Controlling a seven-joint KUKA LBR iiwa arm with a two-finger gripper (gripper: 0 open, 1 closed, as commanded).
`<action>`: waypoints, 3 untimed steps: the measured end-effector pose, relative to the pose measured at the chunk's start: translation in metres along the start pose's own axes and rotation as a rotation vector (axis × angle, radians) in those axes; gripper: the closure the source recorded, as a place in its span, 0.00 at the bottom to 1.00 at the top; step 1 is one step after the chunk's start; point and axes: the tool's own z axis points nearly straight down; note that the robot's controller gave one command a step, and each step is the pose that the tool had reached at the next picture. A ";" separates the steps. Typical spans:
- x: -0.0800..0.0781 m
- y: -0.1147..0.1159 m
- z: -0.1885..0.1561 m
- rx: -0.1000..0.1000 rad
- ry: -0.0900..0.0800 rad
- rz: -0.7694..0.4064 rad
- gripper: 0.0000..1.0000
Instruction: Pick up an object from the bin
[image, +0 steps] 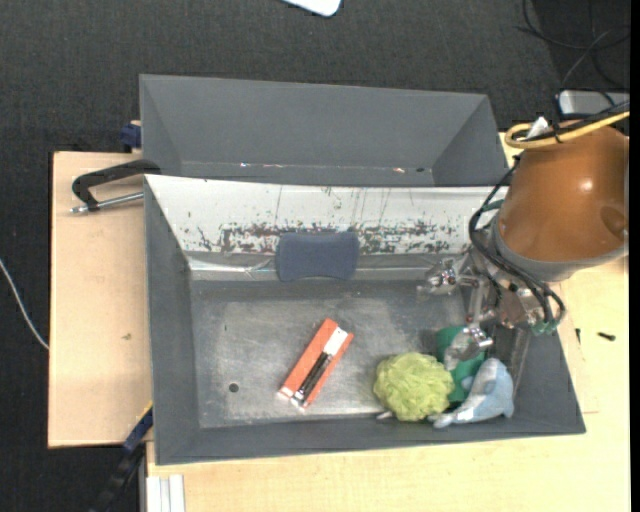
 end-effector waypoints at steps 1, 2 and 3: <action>0.000 0.000 0.000 0.000 0.000 0.000 0.00; 0.000 0.002 0.002 0.000 0.002 -0.071 0.00; 0.003 0.002 0.059 0.002 -0.002 -0.308 0.00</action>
Offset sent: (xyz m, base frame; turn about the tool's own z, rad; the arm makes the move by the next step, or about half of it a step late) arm -0.0018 0.0065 -0.0064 -0.2008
